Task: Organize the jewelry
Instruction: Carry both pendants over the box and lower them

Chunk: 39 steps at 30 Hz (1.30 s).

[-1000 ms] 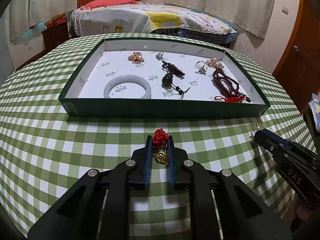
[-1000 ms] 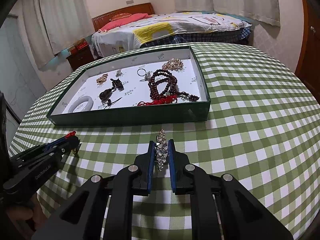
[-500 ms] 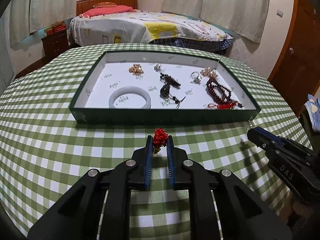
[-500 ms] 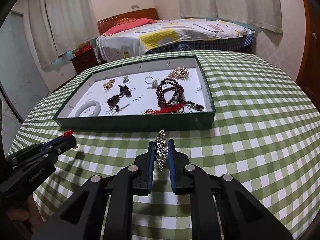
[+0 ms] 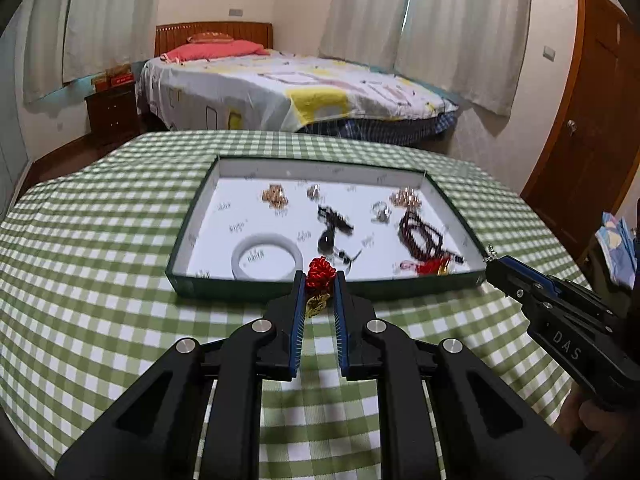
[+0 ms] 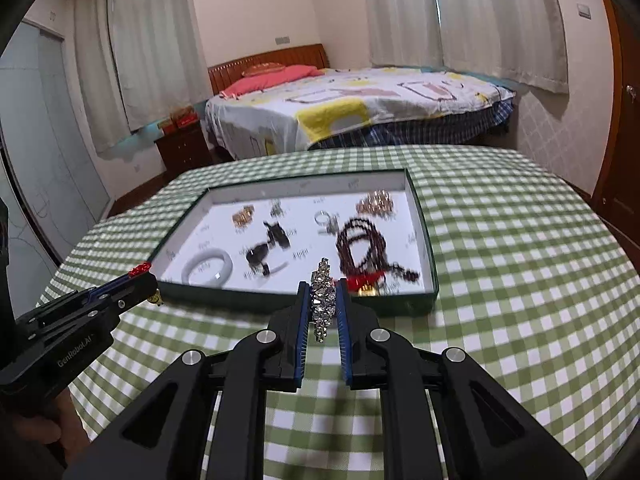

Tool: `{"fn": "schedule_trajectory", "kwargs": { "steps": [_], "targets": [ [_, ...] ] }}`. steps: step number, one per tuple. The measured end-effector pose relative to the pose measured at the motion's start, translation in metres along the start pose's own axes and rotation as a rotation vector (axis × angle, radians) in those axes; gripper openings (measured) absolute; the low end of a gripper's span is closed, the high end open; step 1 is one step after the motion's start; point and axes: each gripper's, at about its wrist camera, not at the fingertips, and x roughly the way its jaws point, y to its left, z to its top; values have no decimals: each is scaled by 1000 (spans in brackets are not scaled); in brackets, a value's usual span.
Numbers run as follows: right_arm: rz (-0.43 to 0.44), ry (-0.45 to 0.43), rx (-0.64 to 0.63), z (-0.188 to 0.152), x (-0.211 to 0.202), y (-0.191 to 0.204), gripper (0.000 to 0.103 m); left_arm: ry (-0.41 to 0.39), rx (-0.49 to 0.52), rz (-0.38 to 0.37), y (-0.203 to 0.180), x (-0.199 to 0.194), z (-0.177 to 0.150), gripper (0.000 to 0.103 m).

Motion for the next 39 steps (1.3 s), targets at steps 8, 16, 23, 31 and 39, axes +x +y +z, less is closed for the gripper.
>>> {"fn": "schedule_trajectory", "kwargs": {
  "steps": [8, 16, 23, 31, 39],
  "targets": [
    [13, -67, -23, 27, -4, 10, 14, -68, -2, -7, 5, -7, 29, 14],
    [17, -137, -58, 60, 0, 19, 14, -142, 5, -4, 8, -7, 62, 14],
    [13, -170, -79, 82, 15, 23, 14, -169, 22, 5, 10, 10, 86, 14],
    [3, -176, -79, 104, 51, 20, 14, -182, 27, 10, 17, 44, 112, 14],
    [-18, -101, -87, 103, 105, 19, 14, -86, 46, 32, 24, 105, 110, 14]
  ]
}}
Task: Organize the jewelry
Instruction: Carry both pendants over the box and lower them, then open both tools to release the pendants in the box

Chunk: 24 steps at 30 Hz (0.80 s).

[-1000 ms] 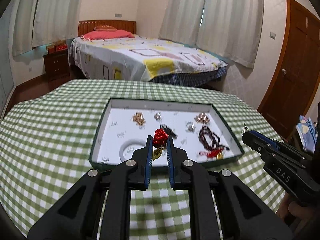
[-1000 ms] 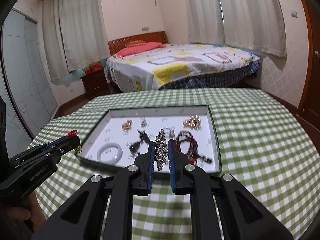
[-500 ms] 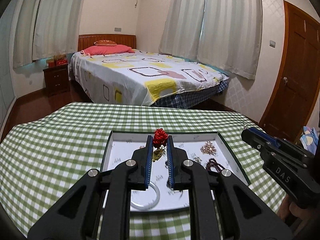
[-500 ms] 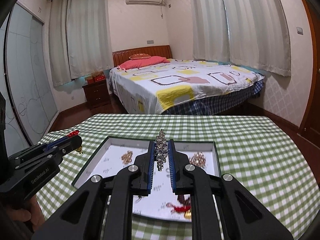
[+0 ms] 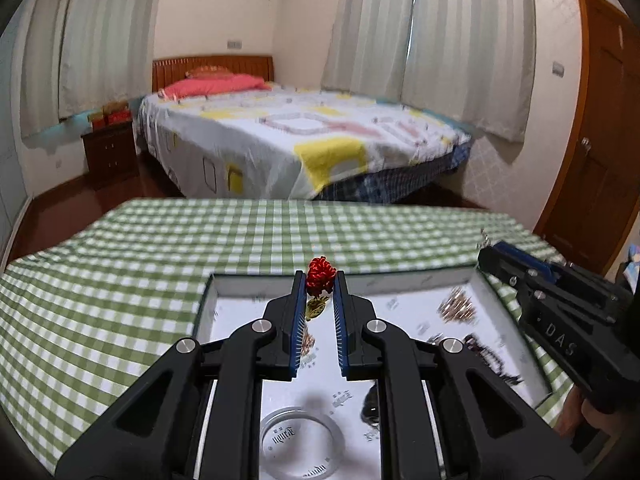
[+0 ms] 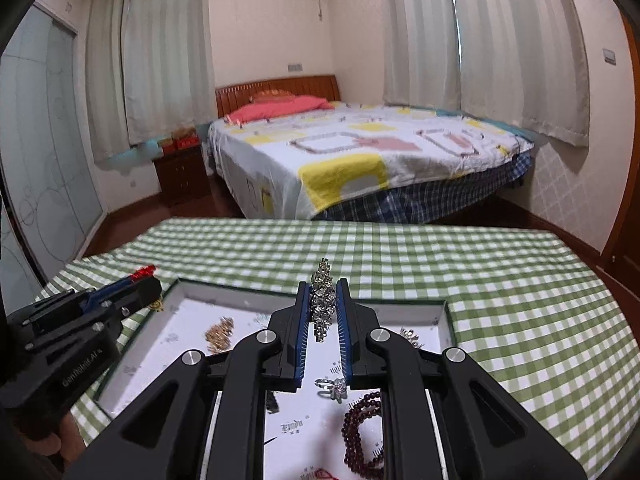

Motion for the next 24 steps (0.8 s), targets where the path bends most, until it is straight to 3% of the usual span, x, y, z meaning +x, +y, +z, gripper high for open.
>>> {"fn": "schedule_trajectory", "kwargs": {
  "steps": [4, 14, 24],
  "targets": [
    [-6, 58, -5, -6, 23, -1, 14, 71, -9, 8, 7, 28, -11, 14],
    [-30, 158, -1, -14, 51, -6, 14, 155, -3, 27, 12, 55, -19, 14],
    [-40, 194, 1, -18, 58, -7, 14, 197, -2, 39, 15, 70, -27, 14]
  ]
}}
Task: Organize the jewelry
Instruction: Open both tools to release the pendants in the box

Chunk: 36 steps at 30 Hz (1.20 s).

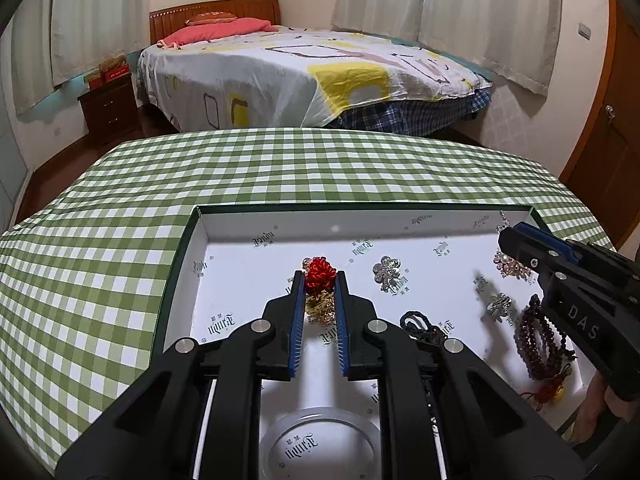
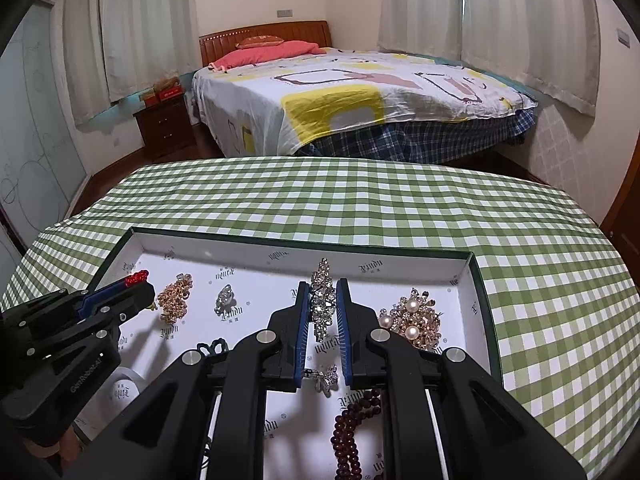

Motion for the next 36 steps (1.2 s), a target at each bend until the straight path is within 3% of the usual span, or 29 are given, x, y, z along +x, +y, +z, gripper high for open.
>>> {"fn": "schedule_trajectory", "kwargs": {
  "steps": [21, 25, 36],
  "targets": [
    [4, 30, 18, 3, 5, -2, 16, 7, -7, 4, 1, 2, 1, 16],
    [4, 31, 20, 3, 6, -2, 16, 2, -13, 5, 3, 1, 2, 26],
    [5, 29, 24, 4, 6, -3, 16, -1, -12, 5, 3, 1, 1, 28]
  ]
}}
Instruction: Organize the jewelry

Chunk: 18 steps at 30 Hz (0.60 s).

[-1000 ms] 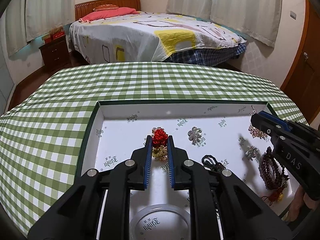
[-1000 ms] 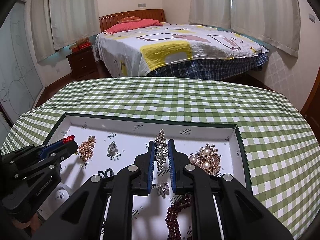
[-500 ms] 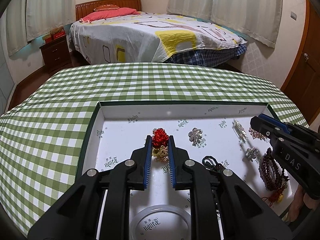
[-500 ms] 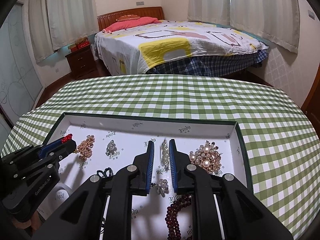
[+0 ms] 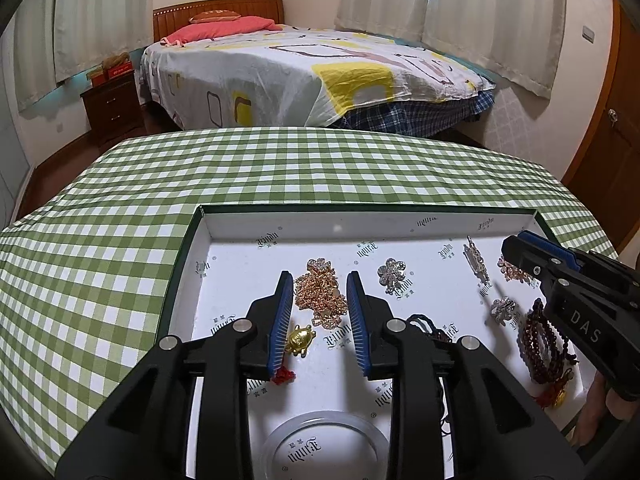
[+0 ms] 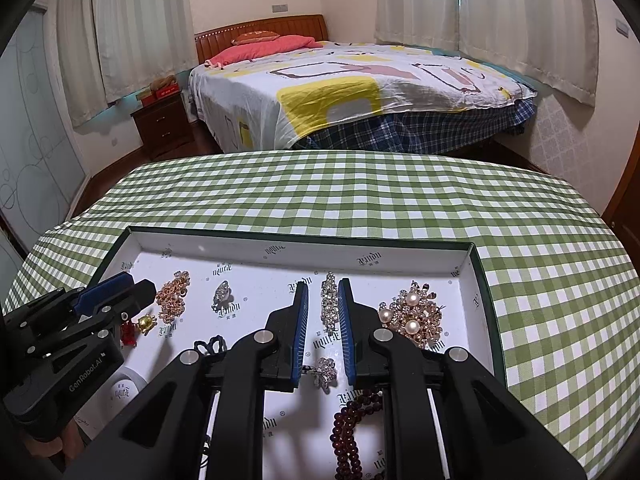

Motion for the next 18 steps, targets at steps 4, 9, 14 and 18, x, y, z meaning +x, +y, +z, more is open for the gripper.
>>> {"fn": "schedule_trajectory", "kwargs": {
  "steps": [4, 9, 14, 18],
  "targets": [
    [1, -3, 3, -1, -1, -1, 16, -4, -2, -1, 0, 0, 0, 35],
    [2, -4, 8, -2, -1, -2, 16, -5, -3, -2, 1, -1, -1, 38],
    [0, -15, 15, -2, -4, -3, 44, -10, -4, -5, 1, -3, -1, 46],
    [-7, -53, 17, -4, -17, -4, 50, -15, -14, -8, 2, -12, -2, 51]
  ]
}}
